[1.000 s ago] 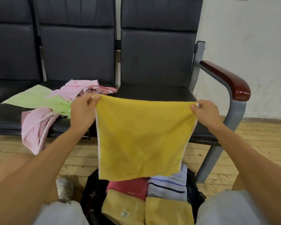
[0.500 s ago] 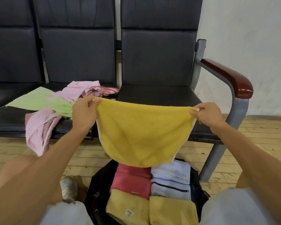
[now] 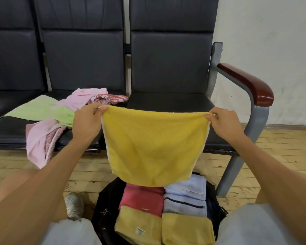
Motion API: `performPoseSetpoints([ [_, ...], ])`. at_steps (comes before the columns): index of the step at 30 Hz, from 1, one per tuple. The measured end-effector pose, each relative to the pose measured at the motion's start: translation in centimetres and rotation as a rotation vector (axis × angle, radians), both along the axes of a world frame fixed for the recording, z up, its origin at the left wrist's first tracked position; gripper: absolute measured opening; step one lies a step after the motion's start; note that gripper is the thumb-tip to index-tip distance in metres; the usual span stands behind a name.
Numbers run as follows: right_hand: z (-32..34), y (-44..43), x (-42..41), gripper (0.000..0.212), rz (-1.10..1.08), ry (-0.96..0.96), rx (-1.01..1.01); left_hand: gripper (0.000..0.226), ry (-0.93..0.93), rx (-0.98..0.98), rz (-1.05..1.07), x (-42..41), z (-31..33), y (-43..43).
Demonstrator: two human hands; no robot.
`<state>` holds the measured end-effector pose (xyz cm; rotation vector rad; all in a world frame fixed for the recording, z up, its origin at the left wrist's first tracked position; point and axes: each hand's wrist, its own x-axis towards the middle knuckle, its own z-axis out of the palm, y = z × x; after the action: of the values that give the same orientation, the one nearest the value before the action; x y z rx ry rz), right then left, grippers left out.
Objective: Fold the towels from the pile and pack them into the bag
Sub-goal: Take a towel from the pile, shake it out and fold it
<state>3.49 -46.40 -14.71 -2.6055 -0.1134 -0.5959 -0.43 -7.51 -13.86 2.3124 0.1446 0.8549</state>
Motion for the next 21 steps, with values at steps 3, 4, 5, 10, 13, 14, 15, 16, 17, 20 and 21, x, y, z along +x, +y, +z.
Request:
performPoseSetpoints([
  [3, 0.0, 0.1, 0.1, 0.021, 0.009, -0.002, 0.024, 0.032, 0.024, 0.009, 0.009, -0.1, 0.0, 0.1],
  [4, 0.1, 0.1, 0.1, 0.020, 0.008, 0.008, 0.043, 0.031, 0.031, 0.000, 0.003, -0.1, 0.0, 0.0],
  [5, 0.2, 0.2, 0.1, 0.020, 0.005, 0.022, 0.089, 0.030, 0.038, -0.004, 0.000, -0.2, 0.2, -0.2],
  [10, 0.7, 0.7, -0.2, 0.014, -0.005, 0.125, 0.450, 0.026, 0.116, -0.001, -0.008, -0.3, 0.4, -0.2],
  [13, 0.9, 0.8, -0.2, 0.010, -0.014, 0.107, 0.603, 0.015, 0.142, -0.259, -0.066, 0.2, 0.4, 0.3],
  [14, 1.1, 0.8, -0.3, 0.009, -0.020, 0.089, 0.624, 0.010, 0.142, -0.363, -0.081, 0.3, 0.5, 0.3],
  [15, 1.2, 0.9, -0.3, 0.008, -0.017, 0.074, 0.640, 0.009, 0.134, -0.426, -0.093, 0.3, 0.7, 0.2],
  [16, 1.2, 0.9, -0.4, 0.008, -0.006, 0.064, 0.657, 0.010, 0.119, -0.454, -0.092, 0.4, 0.7, 0.1],
  [17, 1.2, 0.9, -0.4, 0.008, 0.009, 0.058, 0.672, 0.015, 0.098, -0.464, -0.084, 0.4, 0.8, 0.1],
  [20, 1.3, 0.6, -0.5, 0.011, 0.063, 0.038, 0.613, 0.019, 0.006, -0.463, -0.036, 0.3, 1.2, 0.0],
  [21, 1.2, 0.6, -0.6, 0.012, 0.067, 0.020, 0.530, 0.019, -0.025, -0.445, -0.019, 0.4, 1.2, 0.1],
])
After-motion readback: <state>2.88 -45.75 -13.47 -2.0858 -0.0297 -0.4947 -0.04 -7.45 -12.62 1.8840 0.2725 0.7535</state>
